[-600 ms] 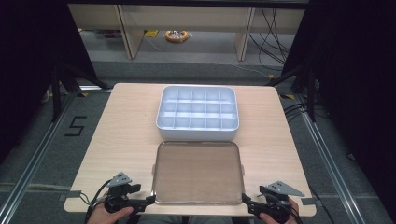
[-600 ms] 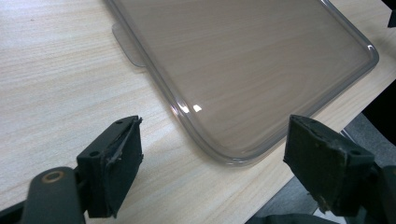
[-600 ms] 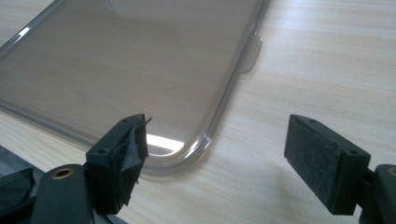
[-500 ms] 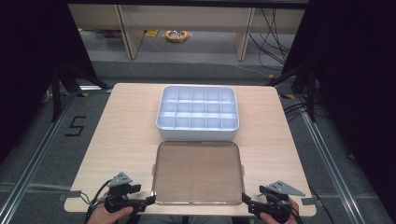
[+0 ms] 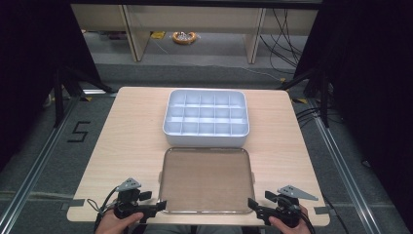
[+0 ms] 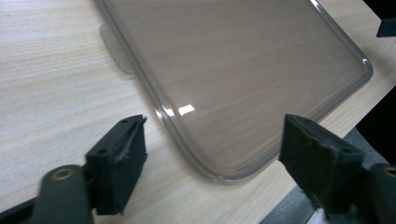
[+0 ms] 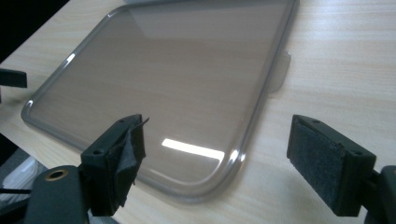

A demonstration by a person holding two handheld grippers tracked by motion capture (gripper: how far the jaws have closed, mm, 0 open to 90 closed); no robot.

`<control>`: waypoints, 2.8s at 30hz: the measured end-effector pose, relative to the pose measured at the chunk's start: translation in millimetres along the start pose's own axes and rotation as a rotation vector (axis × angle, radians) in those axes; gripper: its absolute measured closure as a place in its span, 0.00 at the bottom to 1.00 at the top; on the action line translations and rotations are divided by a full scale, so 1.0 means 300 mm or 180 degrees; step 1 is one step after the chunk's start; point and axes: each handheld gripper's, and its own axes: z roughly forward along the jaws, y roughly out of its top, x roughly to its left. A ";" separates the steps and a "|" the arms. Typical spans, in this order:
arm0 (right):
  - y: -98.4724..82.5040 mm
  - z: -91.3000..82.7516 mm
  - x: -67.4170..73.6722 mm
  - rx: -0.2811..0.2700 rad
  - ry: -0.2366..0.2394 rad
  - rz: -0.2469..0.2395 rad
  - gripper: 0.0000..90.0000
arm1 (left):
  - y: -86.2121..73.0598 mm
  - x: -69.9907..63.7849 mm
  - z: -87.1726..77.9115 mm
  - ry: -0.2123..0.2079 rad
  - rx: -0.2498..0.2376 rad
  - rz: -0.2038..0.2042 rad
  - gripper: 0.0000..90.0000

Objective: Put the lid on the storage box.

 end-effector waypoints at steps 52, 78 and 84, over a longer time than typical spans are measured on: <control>0.026 0.050 0.016 -0.0301 0.0610 0.0351 0.64 | 0.034 0.022 0.076 -0.0034 0.0150 -0.0096 0.34; -0.032 -0.044 0.084 -0.0614 0.0770 -0.0218 0.68 | 0.040 0.046 0.085 -0.0141 -0.0016 -0.0397 0.29; -0.046 -0.063 0.089 -0.0621 0.0800 -0.0232 0.68 | 0.042 0.050 0.087 -0.0173 -0.0024 -0.0440 0.28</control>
